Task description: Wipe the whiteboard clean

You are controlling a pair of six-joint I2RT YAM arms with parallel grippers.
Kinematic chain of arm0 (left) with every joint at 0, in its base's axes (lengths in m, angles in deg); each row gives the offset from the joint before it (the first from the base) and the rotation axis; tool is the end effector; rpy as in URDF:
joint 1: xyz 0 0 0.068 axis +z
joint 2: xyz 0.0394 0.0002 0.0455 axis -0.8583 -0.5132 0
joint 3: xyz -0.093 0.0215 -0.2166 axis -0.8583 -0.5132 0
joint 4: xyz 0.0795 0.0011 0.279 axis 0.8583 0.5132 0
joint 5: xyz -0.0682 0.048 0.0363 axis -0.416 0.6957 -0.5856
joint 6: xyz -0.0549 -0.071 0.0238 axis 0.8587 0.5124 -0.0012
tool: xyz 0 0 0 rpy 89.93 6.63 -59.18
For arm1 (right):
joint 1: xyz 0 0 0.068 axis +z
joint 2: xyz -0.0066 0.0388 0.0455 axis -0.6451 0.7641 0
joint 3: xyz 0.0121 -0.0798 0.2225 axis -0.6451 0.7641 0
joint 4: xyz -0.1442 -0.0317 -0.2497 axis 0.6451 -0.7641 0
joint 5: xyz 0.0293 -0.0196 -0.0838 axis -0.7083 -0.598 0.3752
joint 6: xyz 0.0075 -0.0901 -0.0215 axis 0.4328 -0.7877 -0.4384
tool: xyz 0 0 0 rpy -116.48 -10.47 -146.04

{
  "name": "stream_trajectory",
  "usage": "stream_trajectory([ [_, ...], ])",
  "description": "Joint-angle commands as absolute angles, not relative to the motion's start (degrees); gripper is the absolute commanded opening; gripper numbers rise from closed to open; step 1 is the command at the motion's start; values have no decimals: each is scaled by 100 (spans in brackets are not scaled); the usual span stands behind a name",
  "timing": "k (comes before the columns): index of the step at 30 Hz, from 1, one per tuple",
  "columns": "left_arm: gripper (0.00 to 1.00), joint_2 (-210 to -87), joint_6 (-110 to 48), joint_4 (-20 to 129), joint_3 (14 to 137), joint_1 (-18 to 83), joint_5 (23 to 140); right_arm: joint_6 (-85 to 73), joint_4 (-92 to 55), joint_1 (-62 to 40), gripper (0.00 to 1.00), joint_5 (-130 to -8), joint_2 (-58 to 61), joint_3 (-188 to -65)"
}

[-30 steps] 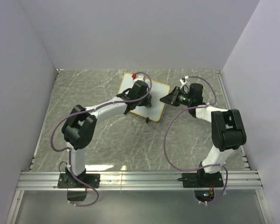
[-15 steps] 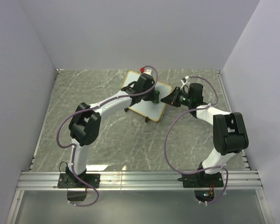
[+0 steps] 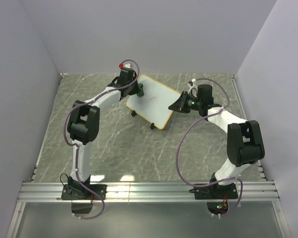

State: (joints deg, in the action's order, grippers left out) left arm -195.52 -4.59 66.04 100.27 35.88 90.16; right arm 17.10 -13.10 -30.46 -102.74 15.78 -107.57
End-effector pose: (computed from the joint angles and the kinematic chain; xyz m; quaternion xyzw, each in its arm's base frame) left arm 0.5003 -0.2145 0.1479 -0.1142 0.8814 -0.2314 0.3956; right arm 0.3930 0.1230 0.1409 -0.0174 0.8410 0.4410 0.3130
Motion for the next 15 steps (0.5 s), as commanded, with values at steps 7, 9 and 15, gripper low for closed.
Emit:
stream_trajectory([
  [7, 0, -19915, -714, 6585, 9836, 3294, 8316, 1256, -2640, -2875, 0, -10185, 1893, -11254],
  [9, 0, -19809, -854, 6584, 9827, 3145, 8157, 1274, -2605, -2840, 0, -10194, 1937, -11281],
  [15, 0, -19476, -987, 6777, 9749, 2407, 7647, 1318, -2543, -2787, 0, -10220, 1981, -11289],
])
